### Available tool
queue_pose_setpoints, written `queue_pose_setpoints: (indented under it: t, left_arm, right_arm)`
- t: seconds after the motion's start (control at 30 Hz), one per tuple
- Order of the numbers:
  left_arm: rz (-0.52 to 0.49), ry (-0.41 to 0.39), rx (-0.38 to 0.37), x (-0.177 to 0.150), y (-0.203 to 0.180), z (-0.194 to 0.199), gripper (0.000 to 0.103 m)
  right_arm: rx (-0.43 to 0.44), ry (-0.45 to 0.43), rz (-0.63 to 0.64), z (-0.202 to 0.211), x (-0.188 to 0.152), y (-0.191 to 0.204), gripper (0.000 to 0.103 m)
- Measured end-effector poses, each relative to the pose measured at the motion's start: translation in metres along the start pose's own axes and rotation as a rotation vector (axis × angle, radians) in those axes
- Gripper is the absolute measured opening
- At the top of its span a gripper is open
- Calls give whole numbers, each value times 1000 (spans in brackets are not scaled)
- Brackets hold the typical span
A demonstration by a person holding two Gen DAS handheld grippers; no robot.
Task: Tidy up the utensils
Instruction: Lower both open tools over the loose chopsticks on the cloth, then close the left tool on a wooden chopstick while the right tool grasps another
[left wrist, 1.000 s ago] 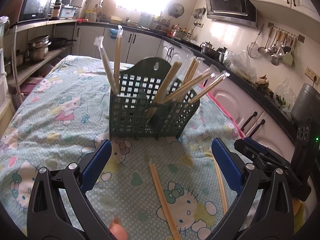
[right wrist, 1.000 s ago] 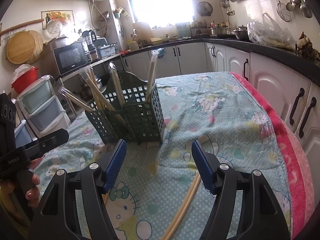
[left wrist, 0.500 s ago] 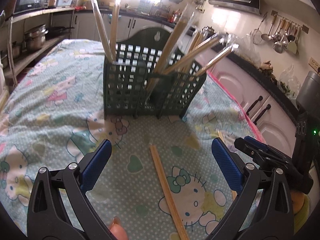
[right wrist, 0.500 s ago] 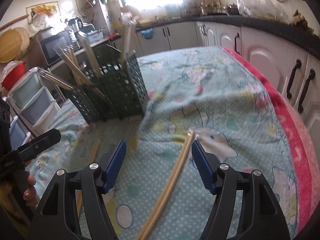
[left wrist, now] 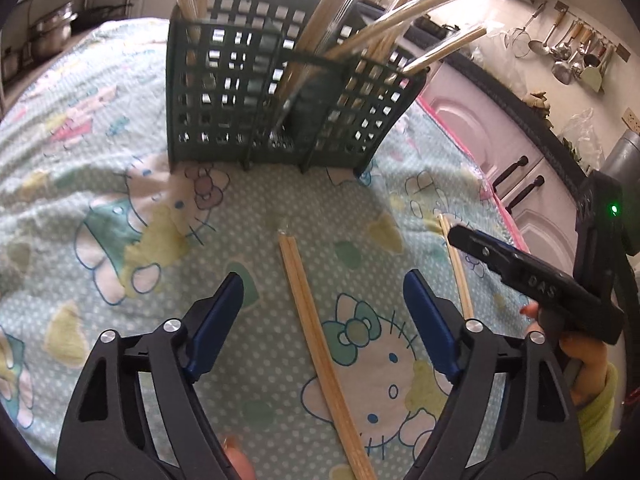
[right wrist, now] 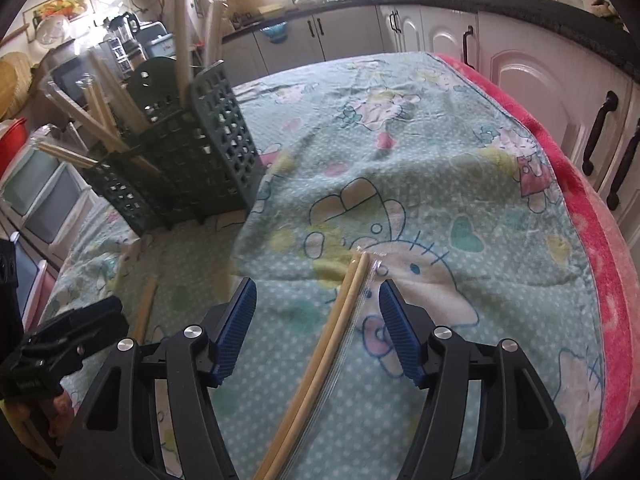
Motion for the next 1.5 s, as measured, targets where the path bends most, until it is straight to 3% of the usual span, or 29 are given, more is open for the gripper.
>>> queue_pose_setpoints:
  t: [0.33, 0.63, 0.7, 0.8, 0.93, 1.17, 1.27, 1.5]
  left_arm:
    - [-60, 79, 60, 9, -4, -27, 63]
    - [-109, 80, 116, 13, -9, -43, 59]
    - [-133, 70, 139, 12, -11, -42, 54]
    - [-179, 44, 195, 7, -14, -44, 38]
    - [-191, 25, 213, 6, -12, -42, 24]
    - [-145, 24, 181, 8, -1, -34, 12]
    - [-98, 24, 147, 9, 8, -24, 11]
    - [-35, -15, 105, 13, 19, 2, 10]
  right_arm:
    - [-86, 76, 51, -36, 12, -3, 51]
    - [-117, 56, 99, -36, 1, -8, 27]
    - [-116, 49, 96, -33, 0, -8, 24]
    - [-110, 34, 70, -27, -1, -10, 17]
    - [-98, 17, 34, -18, -2, -13, 14]
    - [-51, -53, -11, 6, 3, -15, 11]
    - [-9, -73, -15, 18, 6, -11, 6]
    - [37, -121, 23, 41, 13, 6, 6]
Point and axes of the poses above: each gripper's, at about its wrist camera, not at the fingertips, and z roughly against the way its jaws point, y to its left, x to its top, the point moved 1 cm from there along -z, roughly the way its jaws point, and after that the axes turned 11 degrees about -y, right-handed, at the moved point
